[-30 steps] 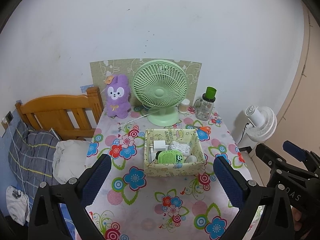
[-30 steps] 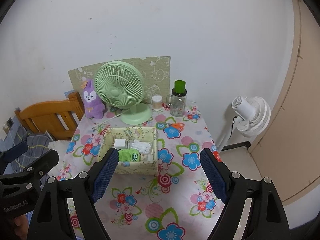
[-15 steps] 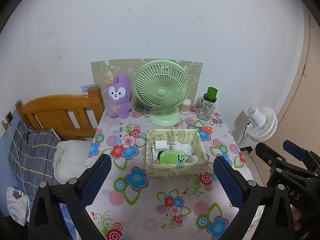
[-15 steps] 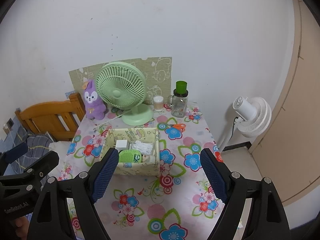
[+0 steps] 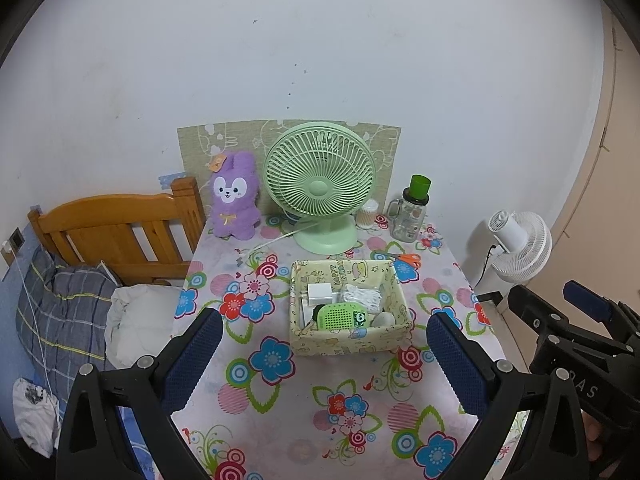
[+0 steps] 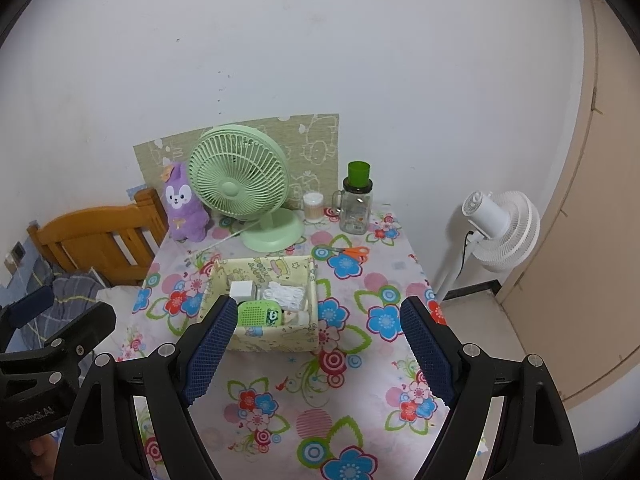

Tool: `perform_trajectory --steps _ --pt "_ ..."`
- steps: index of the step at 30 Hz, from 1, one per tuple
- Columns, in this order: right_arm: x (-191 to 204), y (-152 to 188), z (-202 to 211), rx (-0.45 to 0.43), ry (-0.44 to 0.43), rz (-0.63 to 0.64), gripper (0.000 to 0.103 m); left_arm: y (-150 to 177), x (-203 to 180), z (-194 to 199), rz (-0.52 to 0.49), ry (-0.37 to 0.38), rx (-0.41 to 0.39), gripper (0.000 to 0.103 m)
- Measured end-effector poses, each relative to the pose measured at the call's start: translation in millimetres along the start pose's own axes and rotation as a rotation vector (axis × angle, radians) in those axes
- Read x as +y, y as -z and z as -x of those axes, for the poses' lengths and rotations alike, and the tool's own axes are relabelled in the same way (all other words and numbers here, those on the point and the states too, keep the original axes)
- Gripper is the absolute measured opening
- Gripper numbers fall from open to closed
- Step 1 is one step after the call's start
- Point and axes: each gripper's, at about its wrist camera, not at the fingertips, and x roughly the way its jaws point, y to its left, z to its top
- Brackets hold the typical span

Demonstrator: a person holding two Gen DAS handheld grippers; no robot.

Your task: Organize rigid objects

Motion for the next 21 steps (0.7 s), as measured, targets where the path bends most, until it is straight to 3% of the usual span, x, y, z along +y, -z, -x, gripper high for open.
perform_trajectory --steps 21 --pt "0.6 3.7 4.8 0.000 0.009 -0.008 0.086 1.6 -1.3 0.2 -0.013 0.000 -0.007 0.103"
